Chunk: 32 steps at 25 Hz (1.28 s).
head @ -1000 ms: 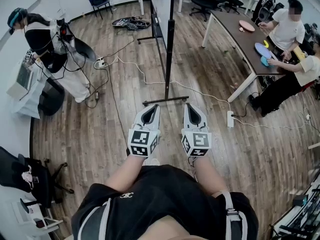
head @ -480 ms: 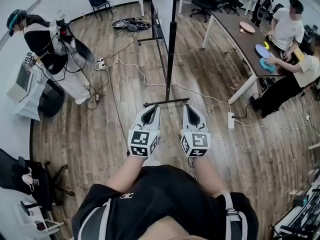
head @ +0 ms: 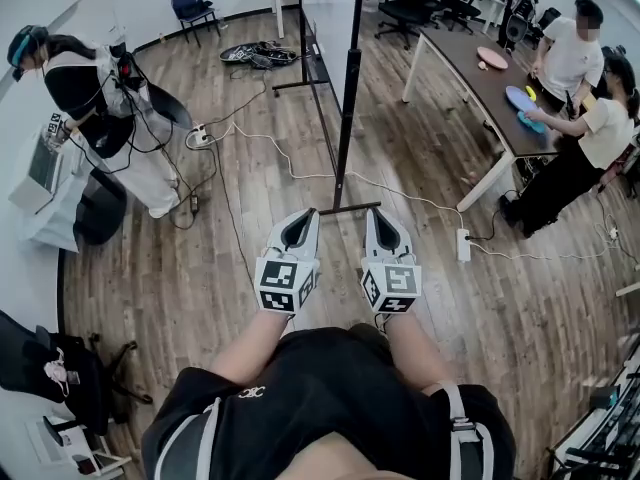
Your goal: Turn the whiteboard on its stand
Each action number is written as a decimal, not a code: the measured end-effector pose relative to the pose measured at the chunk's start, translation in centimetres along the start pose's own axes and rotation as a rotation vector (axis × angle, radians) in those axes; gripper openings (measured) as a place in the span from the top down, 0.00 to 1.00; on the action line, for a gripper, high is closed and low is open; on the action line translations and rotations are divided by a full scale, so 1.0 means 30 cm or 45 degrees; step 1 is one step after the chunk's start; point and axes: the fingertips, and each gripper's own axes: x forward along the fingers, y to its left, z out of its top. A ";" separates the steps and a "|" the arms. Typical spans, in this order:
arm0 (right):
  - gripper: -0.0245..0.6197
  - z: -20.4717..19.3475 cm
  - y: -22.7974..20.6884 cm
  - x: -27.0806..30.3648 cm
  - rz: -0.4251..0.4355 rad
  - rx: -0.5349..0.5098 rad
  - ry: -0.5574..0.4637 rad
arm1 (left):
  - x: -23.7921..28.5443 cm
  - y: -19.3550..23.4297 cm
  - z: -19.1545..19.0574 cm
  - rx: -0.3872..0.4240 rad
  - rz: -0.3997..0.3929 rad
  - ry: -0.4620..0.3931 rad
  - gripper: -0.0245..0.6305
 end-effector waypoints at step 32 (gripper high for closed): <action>0.95 -0.018 -0.172 0.598 0.046 0.008 0.030 | 0.404 0.377 0.044 0.000 0.148 0.007 0.95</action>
